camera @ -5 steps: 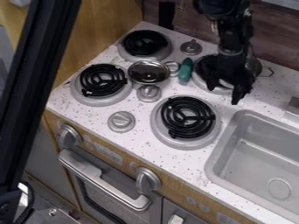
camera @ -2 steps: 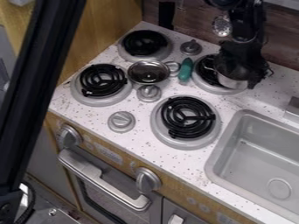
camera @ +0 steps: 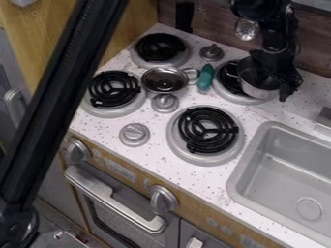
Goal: Lift up the pot and placed it on the bottom left burner
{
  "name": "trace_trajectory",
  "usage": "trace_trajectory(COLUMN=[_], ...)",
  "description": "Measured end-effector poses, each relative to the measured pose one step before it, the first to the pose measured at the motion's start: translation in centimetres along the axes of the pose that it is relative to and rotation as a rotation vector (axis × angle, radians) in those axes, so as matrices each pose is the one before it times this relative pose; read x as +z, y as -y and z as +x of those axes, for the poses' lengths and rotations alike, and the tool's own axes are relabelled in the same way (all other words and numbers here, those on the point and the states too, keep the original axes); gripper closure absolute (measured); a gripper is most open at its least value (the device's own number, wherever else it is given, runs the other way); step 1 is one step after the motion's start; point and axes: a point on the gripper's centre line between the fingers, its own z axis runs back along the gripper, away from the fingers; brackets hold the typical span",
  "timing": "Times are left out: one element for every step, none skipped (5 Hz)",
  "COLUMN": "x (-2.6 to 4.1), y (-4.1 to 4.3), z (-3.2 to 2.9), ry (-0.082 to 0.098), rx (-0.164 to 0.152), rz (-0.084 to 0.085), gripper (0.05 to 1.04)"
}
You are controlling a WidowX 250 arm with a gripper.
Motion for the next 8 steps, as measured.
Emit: trace_trajectory(x=[-1.286, -0.189, -0.285, -0.204, -0.254, 0.579, 1.544, 1.867], y=[-0.433, -0.387, 0.036, 0.022, 0.106, 0.017, 0.273, -0.872], z=[-0.339, -0.244, -0.385, -0.429, -0.753, -0.305, -0.57, -1.878], ry=[-0.0217, -0.0094, -0.0049, -0.0128, -0.0119, 0.0067, 0.0141, -0.015], rx=[0.0103, 0.0089, 0.0136, 0.0064, 0.0003, -0.0014, 0.0094, 0.0562], rz=[0.0, 0.0072, 0.0008, 0.0007, 0.0035, 0.0053, 0.0207, 0.0394], gripper=[0.085, 0.121, 0.416, 0.696, 0.895, 0.973, 0.997, 1.014])
